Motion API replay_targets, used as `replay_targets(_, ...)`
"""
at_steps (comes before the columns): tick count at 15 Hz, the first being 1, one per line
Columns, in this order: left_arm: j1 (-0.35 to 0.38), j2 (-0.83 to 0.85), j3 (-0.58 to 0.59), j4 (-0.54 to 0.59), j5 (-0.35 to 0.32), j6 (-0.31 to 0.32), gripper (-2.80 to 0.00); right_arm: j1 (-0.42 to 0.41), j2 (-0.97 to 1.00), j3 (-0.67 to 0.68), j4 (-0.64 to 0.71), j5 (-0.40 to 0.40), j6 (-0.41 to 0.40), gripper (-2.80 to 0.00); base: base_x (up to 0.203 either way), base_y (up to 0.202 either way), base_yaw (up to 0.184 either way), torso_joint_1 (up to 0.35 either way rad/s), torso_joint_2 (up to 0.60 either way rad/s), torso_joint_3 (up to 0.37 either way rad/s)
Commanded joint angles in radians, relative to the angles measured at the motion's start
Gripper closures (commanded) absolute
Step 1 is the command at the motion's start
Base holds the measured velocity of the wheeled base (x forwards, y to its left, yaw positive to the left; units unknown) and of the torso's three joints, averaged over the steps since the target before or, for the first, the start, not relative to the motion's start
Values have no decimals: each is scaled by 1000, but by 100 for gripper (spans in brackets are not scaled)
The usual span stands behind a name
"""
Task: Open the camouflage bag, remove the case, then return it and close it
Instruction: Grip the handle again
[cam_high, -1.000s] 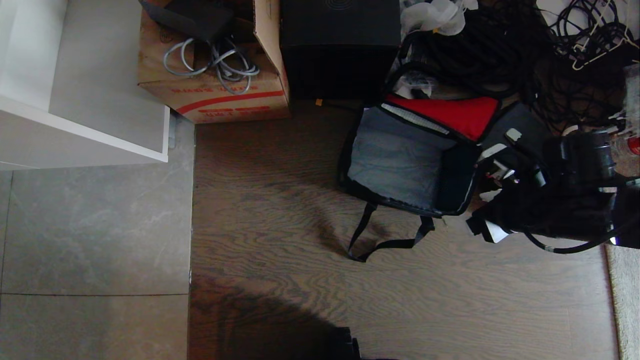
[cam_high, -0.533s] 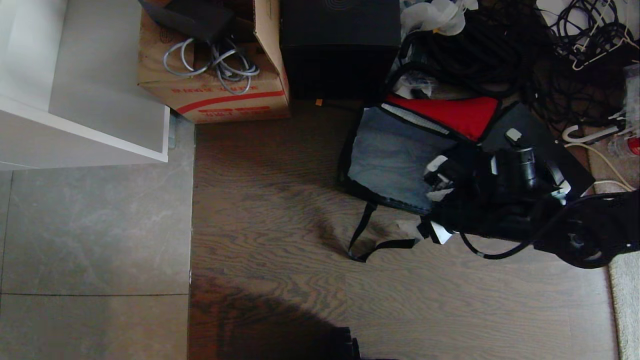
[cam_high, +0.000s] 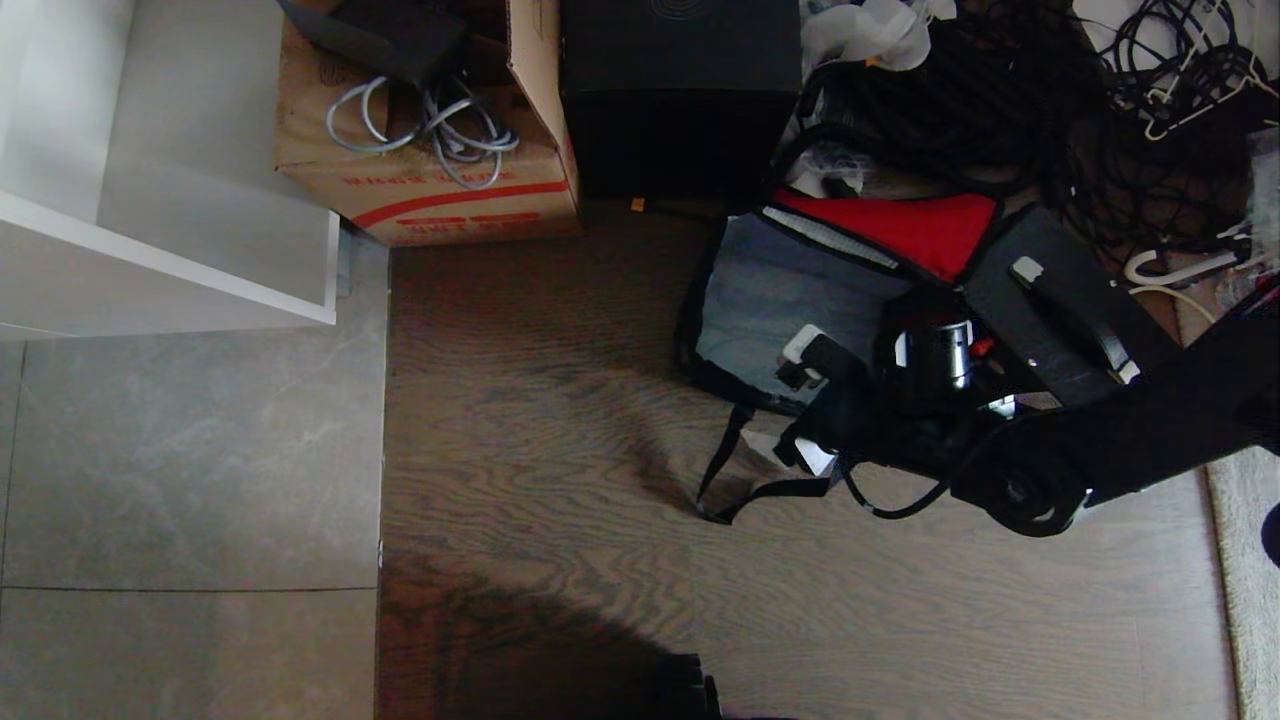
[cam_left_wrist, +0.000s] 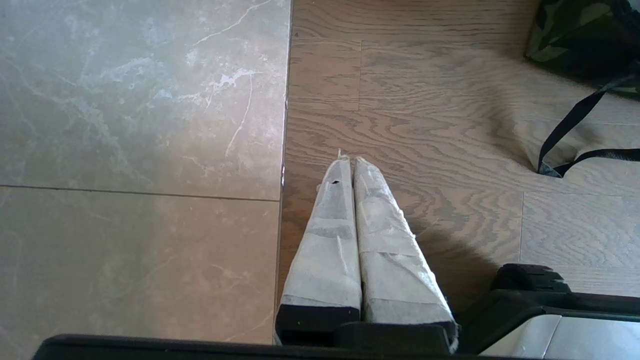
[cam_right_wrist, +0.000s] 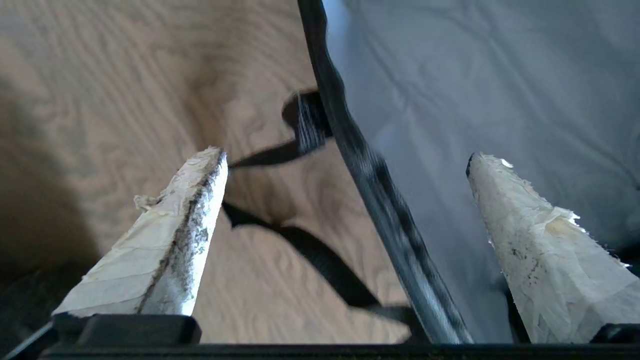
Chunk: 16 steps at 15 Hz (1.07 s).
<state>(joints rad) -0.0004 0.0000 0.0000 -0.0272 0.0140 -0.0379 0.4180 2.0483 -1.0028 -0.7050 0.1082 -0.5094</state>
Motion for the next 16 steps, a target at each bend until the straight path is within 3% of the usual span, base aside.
replay_targets(1, 0, 0, 8, 0, 0, 0, 0, 4, 45, -15, -12, -2, -3, -280, 0, 0, 0, 0, 0, 0)
replay_targets(4, 0, 0, 8, 0, 0, 0, 0, 4, 69, -35, -29, -36, 5, -280, 0, 0, 0, 0, 0, 0)
replay_targets(5, -1, 0, 8, 0, 1, 0, 0, 4, 72, -39, -30, -38, 3, 0, 0, 0, 0, 0, 0, 0)
replay_targets(16, 0, 0, 8, 0, 0, 0, 0, 153, 78, -106, -55, -63, 22, 0, 0, 0, 0, 0, 0, 0)
